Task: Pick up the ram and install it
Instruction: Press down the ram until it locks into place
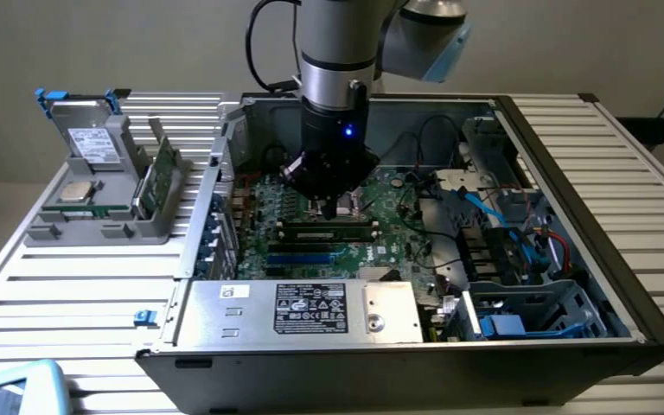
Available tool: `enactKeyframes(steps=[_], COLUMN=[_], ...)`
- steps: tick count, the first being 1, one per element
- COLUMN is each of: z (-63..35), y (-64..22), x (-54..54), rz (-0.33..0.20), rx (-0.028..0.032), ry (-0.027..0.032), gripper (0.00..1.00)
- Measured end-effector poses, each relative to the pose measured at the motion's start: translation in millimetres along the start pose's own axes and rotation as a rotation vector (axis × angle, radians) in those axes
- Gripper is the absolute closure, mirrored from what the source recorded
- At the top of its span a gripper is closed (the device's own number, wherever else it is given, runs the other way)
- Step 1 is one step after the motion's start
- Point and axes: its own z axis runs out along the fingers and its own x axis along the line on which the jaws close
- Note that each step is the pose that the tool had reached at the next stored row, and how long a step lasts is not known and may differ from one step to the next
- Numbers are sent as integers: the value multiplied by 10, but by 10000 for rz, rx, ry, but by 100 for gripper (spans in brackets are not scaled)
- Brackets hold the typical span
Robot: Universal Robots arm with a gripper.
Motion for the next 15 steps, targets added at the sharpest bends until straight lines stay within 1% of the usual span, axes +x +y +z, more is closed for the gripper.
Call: enactKeyframes(steps=[4, 6, 11, 15], z=[0, -1, 1, 0], y=[0, 0, 0, 0], x=[-1, 0, -1, -1], rz=[393, 606, 1193, 1727], rx=[68, 91, 102, 100], ry=[-31, -50, -119, -136], gripper=[89, 89, 89, 89])
